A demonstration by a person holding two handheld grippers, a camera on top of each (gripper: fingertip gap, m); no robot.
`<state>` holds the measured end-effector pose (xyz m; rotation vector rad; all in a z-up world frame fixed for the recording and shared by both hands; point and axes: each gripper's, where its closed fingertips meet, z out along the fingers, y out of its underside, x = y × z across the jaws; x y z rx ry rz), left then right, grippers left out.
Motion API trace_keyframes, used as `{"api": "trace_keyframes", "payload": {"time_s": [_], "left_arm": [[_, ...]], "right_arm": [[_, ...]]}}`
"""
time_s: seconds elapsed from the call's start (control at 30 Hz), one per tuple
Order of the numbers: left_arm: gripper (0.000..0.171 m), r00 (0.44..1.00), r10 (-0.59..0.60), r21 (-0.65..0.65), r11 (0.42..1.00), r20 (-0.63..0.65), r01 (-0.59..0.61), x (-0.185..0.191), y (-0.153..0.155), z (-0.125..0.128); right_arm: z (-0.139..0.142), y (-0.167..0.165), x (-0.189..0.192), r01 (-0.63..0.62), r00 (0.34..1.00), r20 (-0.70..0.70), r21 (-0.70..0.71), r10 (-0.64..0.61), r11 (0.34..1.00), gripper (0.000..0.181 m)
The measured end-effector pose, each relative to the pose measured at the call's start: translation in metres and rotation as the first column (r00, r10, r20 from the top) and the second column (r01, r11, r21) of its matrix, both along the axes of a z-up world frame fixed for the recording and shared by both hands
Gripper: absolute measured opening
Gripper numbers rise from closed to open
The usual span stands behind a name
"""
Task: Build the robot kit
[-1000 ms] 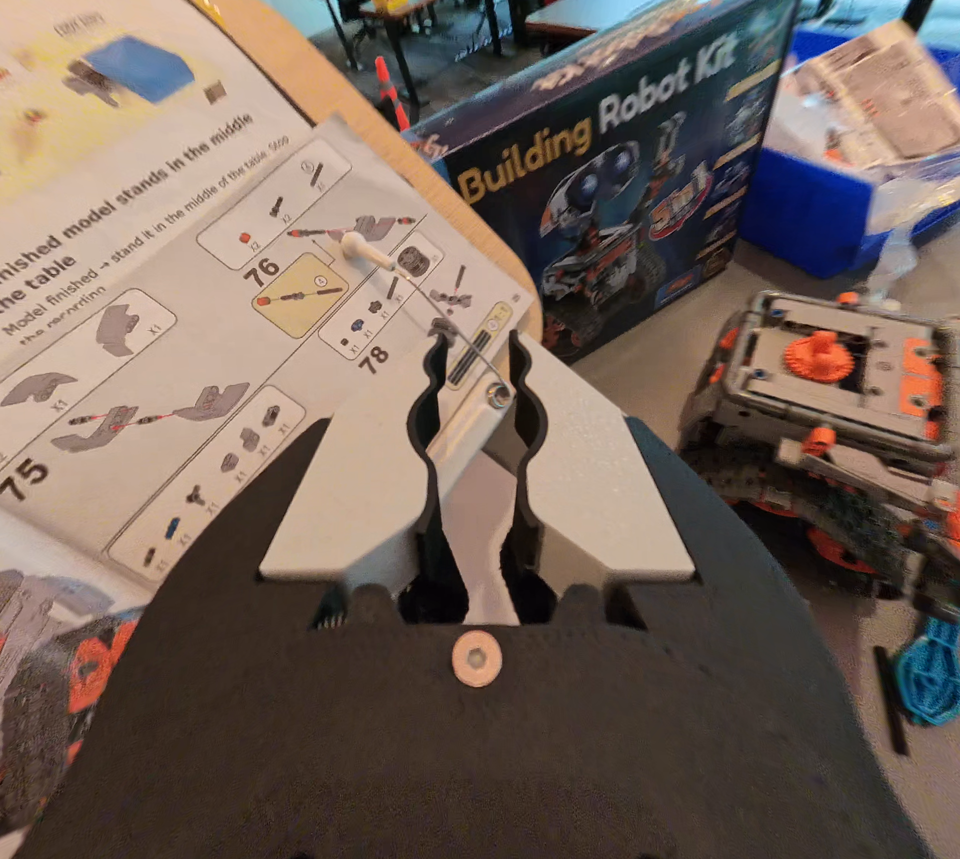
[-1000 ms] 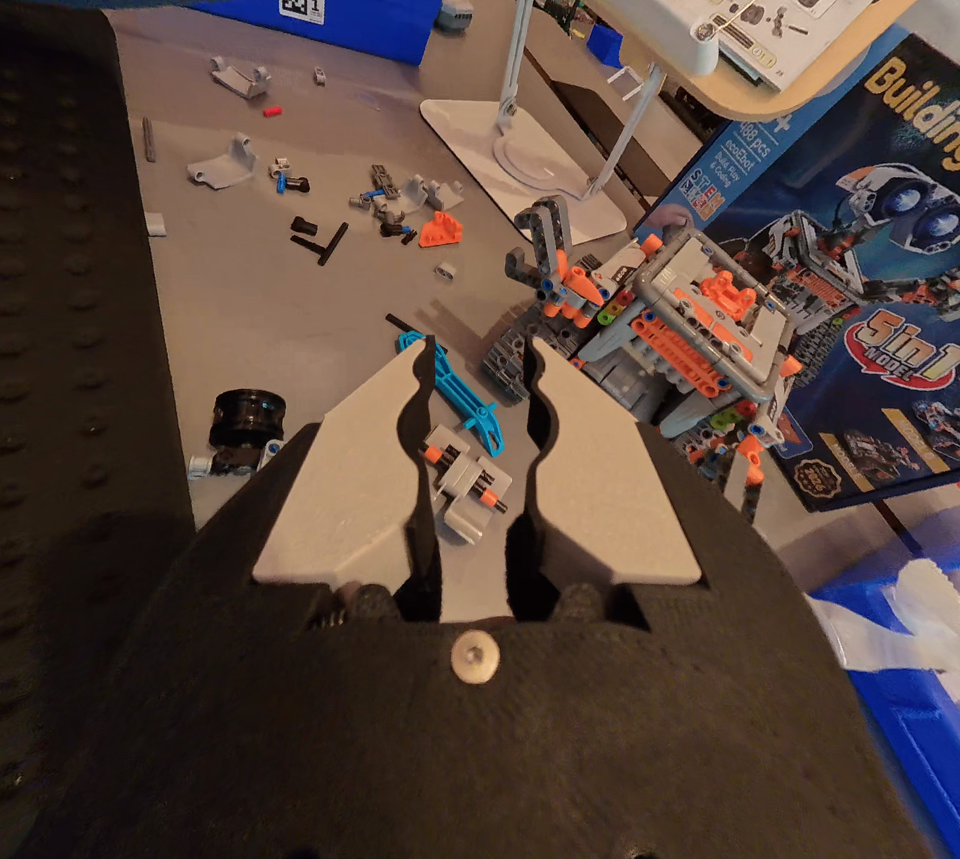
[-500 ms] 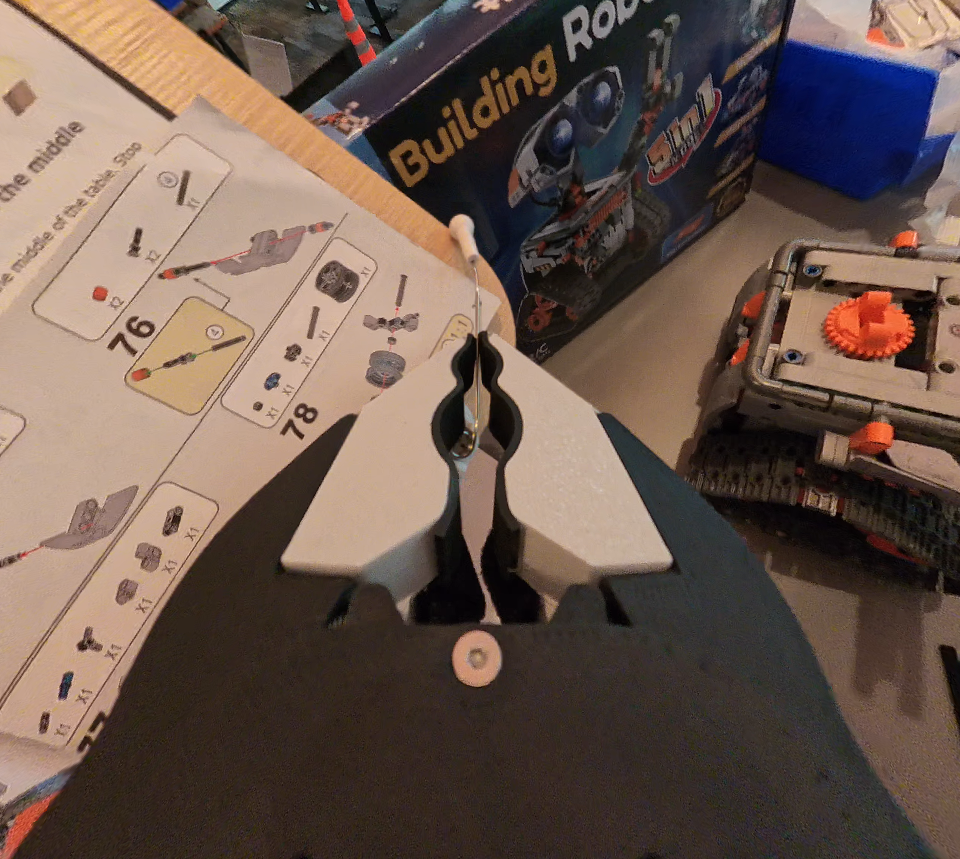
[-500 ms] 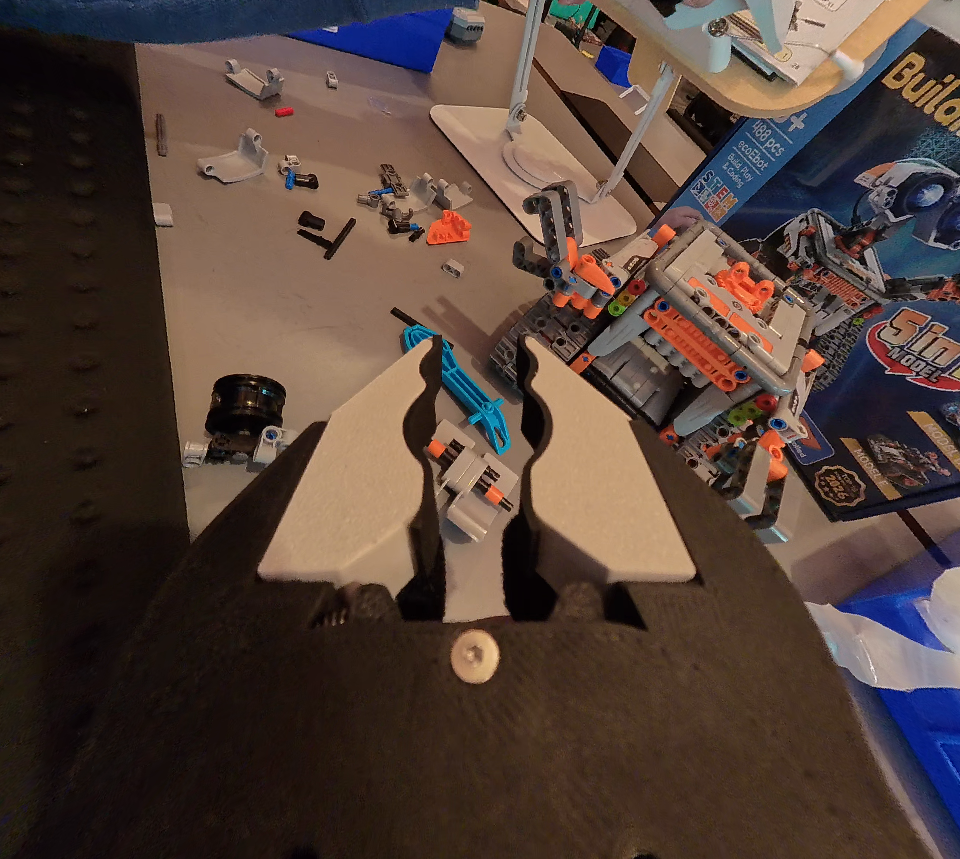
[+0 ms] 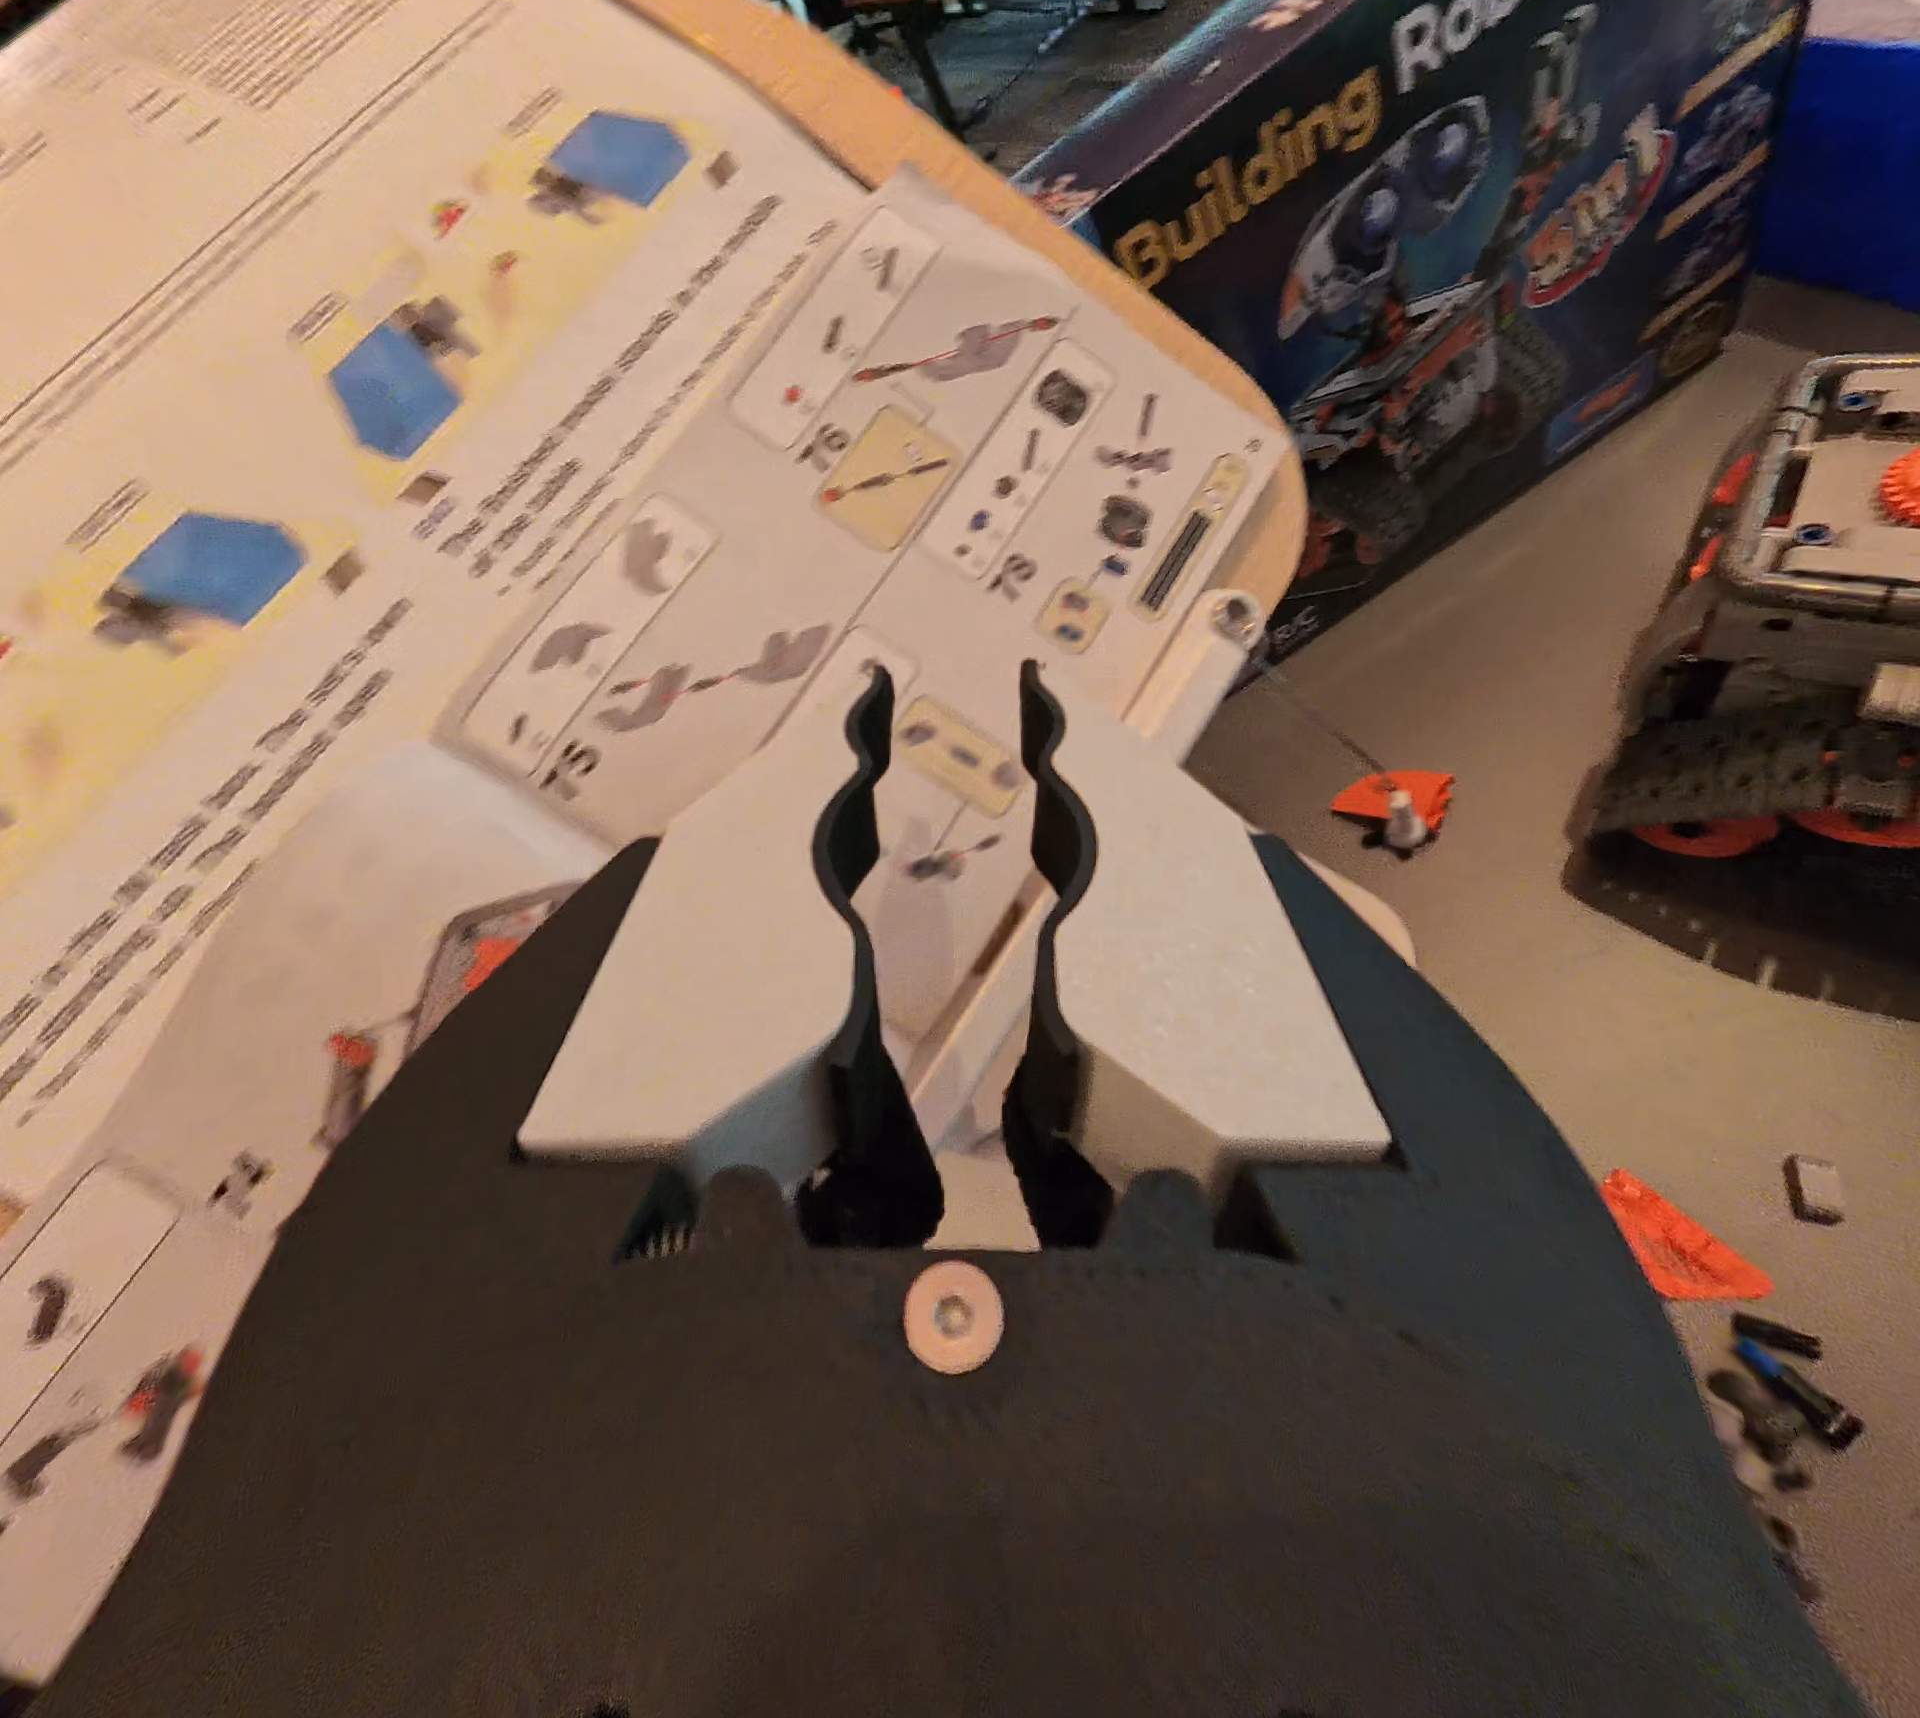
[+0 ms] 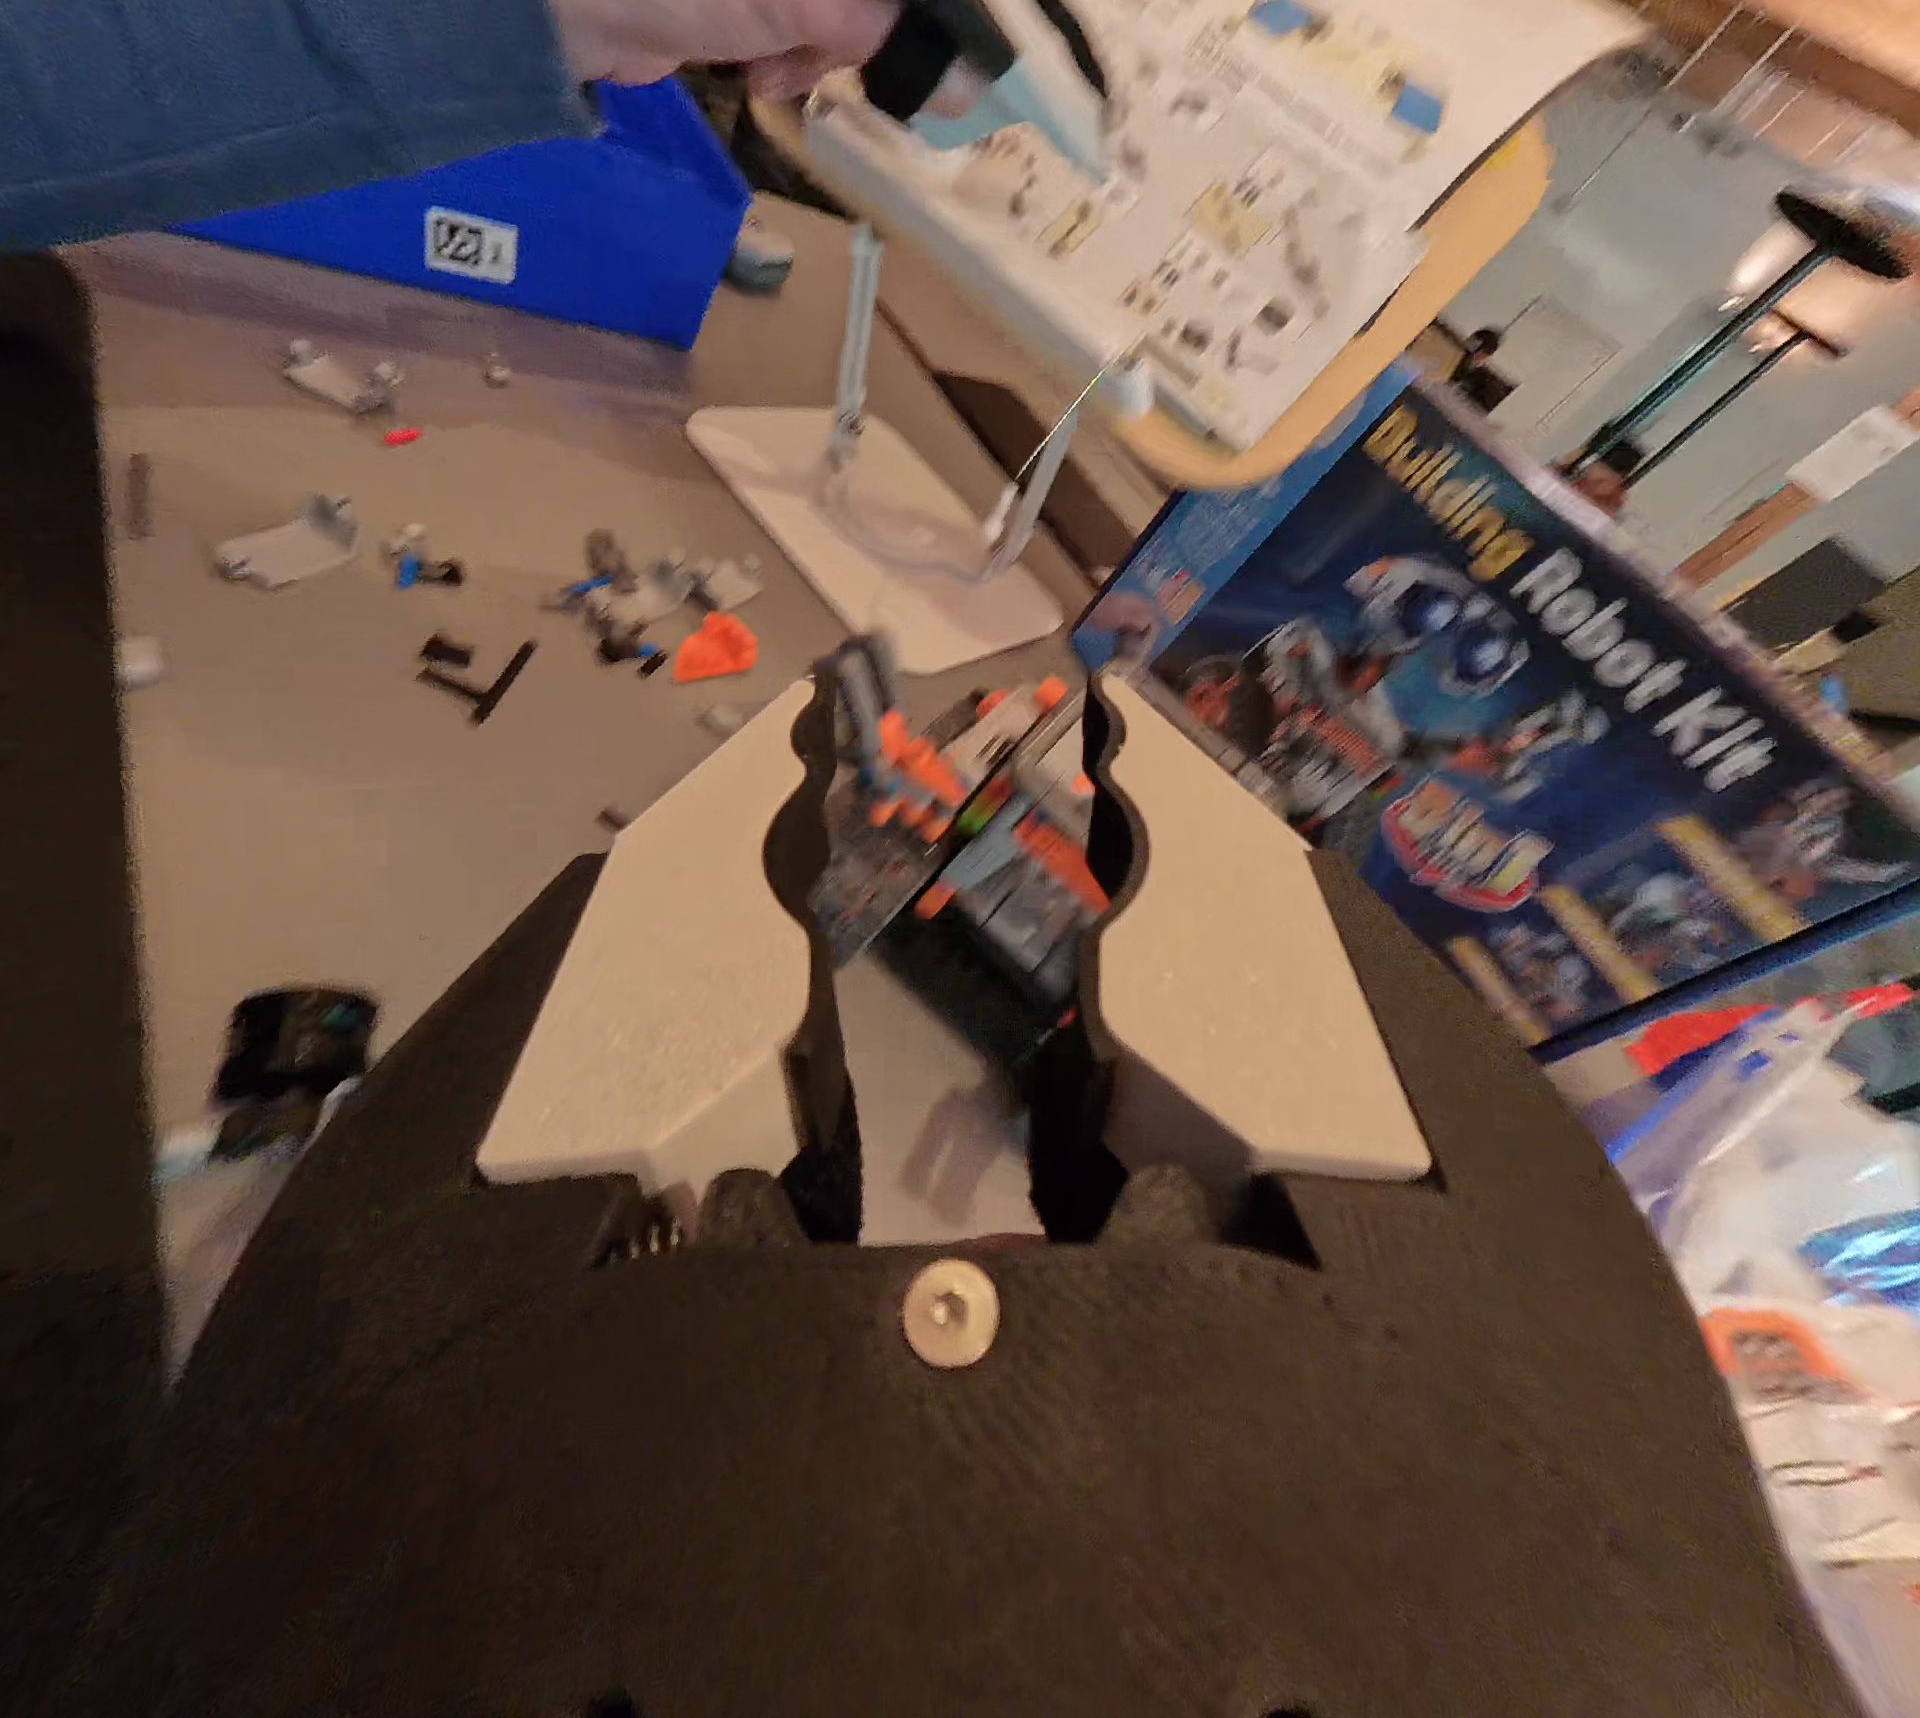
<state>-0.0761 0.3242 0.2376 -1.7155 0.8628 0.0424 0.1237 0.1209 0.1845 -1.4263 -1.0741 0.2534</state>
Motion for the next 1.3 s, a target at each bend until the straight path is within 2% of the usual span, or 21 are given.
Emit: {"api": "trace_keyframes", "payload": {"time_s": [0.1,0.2,0.23,0.37,0.5,0.7,0.93,1.07,1.13,1.3], "left_arm": [[0.021,0.996,0.083,0.028,0.996,0.045,-0.084,-0.043,0.004,0.012],[0.023,0.986,0.132,-0.01,0.991,0.103,-0.131,-0.072,0.007,0.007],[0.025,0.983,0.134,-0.029,0.991,0.128,-0.131,-0.075,0.008,0.003],[0.02,0.981,0.114,0.01,0.993,0.155,-0.117,-0.077,0.005,-0.002],[0.018,0.979,0.095,0.014,0.995,0.178,-0.099,-0.076,0.004,-0.004],[0.009,0.974,0.062,0.006,0.998,0.216,-0.064,-0.078,0.001,-0.009],[0.01,0.971,0.049,0.009,0.999,0.234,-0.053,-0.077,0.001,-0.009],[0.009,0.97,0.047,0.008,0.999,0.24,-0.05,-0.077,0.001,-0.01],[0.01,0.969,0.047,0.008,0.999,0.242,-0.05,-0.077,0.001,-0.01],[0.009,0.97,0.051,0.011,0.998,0.24,-0.055,-0.077,0.001,-0.01]], "right_arm": [[0.044,0.025,-0.016,-0.003,1.0,0.019,0.08,0.001,0.997,0.052],[0.07,0.064,-0.041,-0.033,0.998,0.059,0.072,0.029,0.997,0.056],[0.075,0.081,-0.05,-0.035,0.997,0.069,0.049,0.032,0.998,0.062],[0.1,0.145,-0.087,-0.092,0.995,0.032,0.03,0.091,0.995,0.063],[0.109,0.206,-0.111,-0.081,0.995,0.063,0.05,0.078,0.995,0.066],[0.092,0.271,-0.129,-0.065,0.987,0.15,0.015,0.062,0.998,0.06],[0.076,0.293,-0.14,-0.067,0.981,0.179,-0.034,0.072,0.997,0.053],[0.072,0.297,-0.142,-0.059,0.979,0.193,-0.009,0.059,0.998,0.045],[0.074,0.297,-0.142,-0.059,0.979,0.194,0.014,0.055,0.998,0.029],[0.07,0.294,-0.145,-0.074,0.973,0.224,0.039,0.064,0.996,0.019]]}}
